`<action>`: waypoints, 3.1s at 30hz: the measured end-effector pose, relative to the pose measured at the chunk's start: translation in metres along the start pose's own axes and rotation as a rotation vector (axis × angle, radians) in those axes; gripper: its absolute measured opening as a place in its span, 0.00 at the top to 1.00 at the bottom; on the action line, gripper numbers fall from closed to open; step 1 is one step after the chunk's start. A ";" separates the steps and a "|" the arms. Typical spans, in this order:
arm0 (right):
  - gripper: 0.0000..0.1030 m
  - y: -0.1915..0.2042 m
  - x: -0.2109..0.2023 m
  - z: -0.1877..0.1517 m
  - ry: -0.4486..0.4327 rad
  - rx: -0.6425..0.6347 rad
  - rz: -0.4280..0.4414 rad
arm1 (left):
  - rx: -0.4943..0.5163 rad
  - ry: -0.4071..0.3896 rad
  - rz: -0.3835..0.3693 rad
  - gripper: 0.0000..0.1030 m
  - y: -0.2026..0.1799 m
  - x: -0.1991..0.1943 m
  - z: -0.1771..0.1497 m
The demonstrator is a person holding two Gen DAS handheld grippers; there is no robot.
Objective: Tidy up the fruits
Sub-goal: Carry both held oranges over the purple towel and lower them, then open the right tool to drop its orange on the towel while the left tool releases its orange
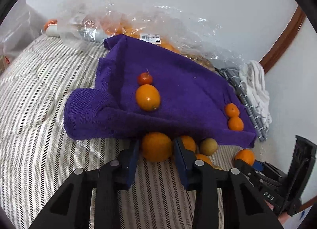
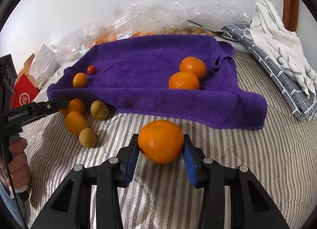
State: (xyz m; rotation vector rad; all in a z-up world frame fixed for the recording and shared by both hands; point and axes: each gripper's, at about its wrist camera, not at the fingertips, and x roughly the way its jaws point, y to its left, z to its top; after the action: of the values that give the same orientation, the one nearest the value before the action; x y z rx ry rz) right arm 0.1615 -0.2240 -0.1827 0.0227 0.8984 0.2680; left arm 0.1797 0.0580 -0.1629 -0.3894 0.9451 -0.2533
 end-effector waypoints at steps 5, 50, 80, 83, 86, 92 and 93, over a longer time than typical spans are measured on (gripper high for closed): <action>0.59 -0.001 -0.001 -0.001 -0.002 0.004 -0.003 | -0.052 -0.032 -0.011 0.68 0.011 -0.011 -0.002; 0.59 -0.005 -0.092 0.069 -0.224 0.025 0.023 | 0.026 -0.288 0.021 0.68 -0.010 -0.085 0.045; 0.59 -0.035 0.036 0.125 -0.143 0.032 -0.039 | 0.045 -0.228 0.150 0.68 0.012 0.009 0.087; 0.59 -0.038 0.047 0.123 -0.130 0.036 -0.060 | 0.070 -0.216 0.171 0.68 0.008 0.013 0.086; 0.59 -0.042 0.056 0.121 -0.115 0.056 -0.060 | 0.074 -0.199 0.178 0.68 0.008 0.016 0.085; 0.59 -0.043 0.066 0.118 -0.108 0.071 -0.079 | 0.129 -0.182 0.226 0.68 -0.001 0.022 0.080; 0.59 -0.043 0.066 0.118 -0.107 0.071 -0.080 | 0.142 -0.183 0.234 0.68 -0.003 0.022 0.079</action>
State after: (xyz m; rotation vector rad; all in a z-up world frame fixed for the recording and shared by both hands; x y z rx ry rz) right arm 0.3017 -0.2387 -0.1658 0.0662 0.8004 0.1583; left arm 0.2574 0.0635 -0.1364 -0.1657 0.7788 -0.0694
